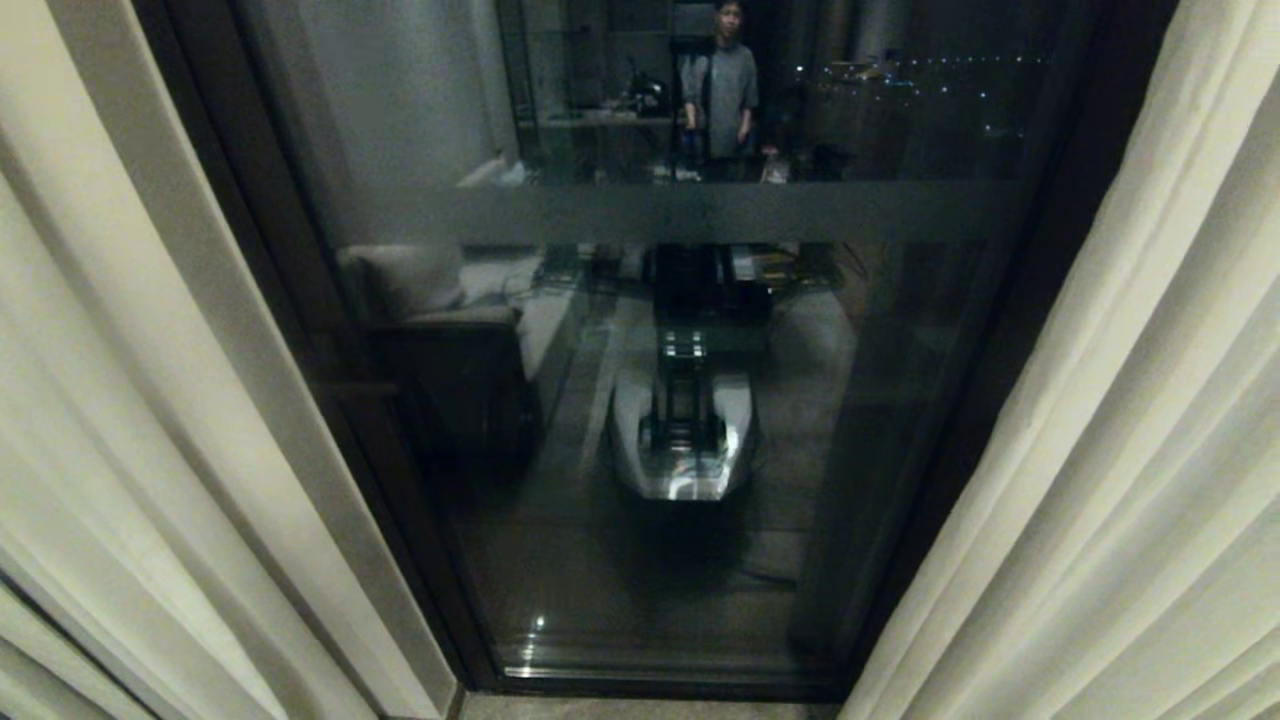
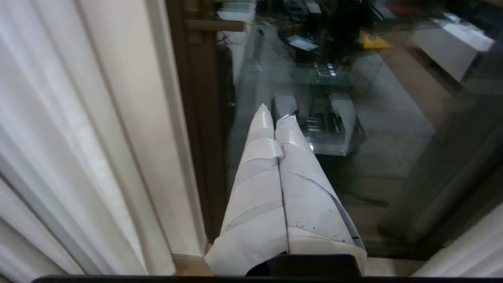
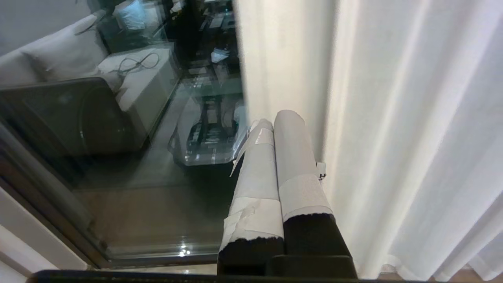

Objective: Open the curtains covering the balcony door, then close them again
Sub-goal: Pull the inner curtains open on both sides

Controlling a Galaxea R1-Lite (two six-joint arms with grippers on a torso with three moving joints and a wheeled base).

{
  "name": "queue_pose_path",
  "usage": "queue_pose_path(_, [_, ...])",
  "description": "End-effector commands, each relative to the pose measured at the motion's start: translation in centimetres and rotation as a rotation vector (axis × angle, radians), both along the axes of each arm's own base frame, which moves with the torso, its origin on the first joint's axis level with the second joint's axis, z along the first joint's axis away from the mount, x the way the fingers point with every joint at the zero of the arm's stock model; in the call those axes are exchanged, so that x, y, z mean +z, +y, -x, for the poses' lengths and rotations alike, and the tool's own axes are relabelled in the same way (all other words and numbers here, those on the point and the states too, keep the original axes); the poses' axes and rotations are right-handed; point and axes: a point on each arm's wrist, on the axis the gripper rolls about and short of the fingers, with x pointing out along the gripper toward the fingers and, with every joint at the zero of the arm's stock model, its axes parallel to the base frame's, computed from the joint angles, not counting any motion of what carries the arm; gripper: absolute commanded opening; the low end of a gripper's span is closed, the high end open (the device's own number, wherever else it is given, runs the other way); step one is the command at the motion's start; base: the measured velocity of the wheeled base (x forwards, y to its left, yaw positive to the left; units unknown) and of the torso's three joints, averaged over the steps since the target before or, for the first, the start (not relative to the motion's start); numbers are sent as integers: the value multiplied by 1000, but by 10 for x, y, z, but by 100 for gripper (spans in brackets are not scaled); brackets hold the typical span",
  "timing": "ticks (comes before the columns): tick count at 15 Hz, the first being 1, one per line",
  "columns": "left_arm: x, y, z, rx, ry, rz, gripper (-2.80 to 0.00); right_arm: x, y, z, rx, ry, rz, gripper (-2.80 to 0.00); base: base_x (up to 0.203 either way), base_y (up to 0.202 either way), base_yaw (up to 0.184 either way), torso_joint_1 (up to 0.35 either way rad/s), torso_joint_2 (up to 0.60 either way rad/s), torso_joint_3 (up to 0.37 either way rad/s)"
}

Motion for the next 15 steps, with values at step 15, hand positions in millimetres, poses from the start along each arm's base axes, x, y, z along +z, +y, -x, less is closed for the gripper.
queue_pose_path(15, [0, 0, 0, 1, -1, 1, -280, 0, 0, 0, 0, -1, 0, -280, 0, -46, 1, 0, 1, 1])
